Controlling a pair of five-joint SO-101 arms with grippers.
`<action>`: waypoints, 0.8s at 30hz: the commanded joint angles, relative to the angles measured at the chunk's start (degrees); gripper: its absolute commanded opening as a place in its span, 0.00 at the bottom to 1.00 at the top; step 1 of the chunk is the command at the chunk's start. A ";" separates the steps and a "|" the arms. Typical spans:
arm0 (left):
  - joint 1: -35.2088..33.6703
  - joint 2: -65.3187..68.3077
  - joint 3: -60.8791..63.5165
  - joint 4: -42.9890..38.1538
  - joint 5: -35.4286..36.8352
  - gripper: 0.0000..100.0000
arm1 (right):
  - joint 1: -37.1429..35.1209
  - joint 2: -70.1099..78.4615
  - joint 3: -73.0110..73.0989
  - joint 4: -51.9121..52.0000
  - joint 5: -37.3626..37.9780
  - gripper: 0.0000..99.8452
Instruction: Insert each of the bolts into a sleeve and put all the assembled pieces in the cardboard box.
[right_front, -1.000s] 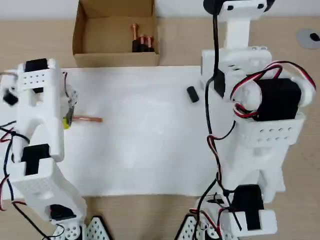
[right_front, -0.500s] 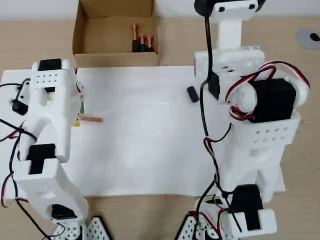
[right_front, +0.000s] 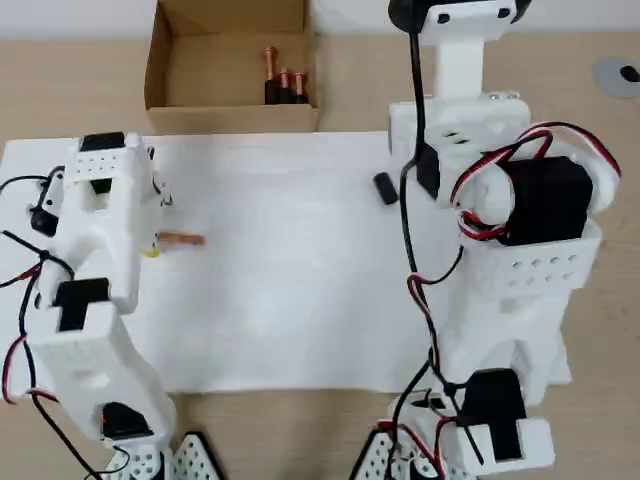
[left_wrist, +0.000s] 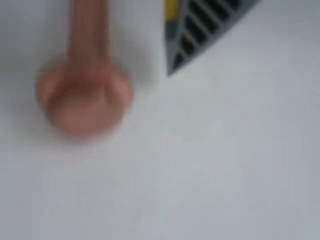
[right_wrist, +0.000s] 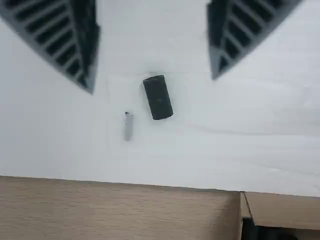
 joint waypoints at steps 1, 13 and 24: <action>-2.37 2.15 -0.26 -3.16 -2.29 0.29 | -0.92 -1.63 0.13 0.79 0.35 0.19; -2.29 5.85 -1.85 -7.47 -5.10 0.11 | -0.92 -1.54 0.22 0.79 0.35 0.19; -2.02 5.85 -18.55 11.96 -16.26 0.01 | -0.75 -1.54 0.22 0.79 0.35 0.19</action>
